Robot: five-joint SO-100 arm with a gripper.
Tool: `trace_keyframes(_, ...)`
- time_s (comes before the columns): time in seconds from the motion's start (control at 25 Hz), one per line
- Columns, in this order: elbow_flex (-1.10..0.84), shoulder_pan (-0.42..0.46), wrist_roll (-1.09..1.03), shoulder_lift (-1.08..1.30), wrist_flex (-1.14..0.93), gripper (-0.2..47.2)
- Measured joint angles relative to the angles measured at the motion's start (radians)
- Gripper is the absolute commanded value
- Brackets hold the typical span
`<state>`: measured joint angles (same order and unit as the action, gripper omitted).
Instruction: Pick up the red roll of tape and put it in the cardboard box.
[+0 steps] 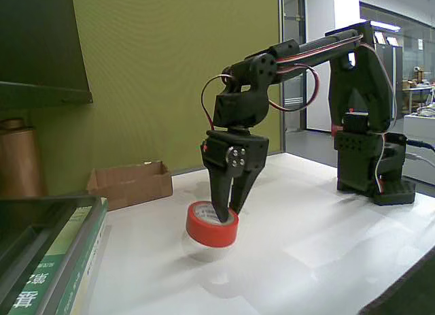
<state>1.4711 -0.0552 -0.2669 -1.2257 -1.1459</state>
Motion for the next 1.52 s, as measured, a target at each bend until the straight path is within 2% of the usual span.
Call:
trace_keyframes(0.16,-0.049,-0.043,-0.028,0.002,0.078,0.1)
trace_keyframes(0.44,-0.106,-0.069,-0.086,0.002,0.262,0.1)
trace_keyframes(0.88,-0.328,-0.164,-0.16,0.21,0.377,0.1)
trace_keyframes(1.52,-0.342,-0.311,-0.316,0.23,0.549,0.1)
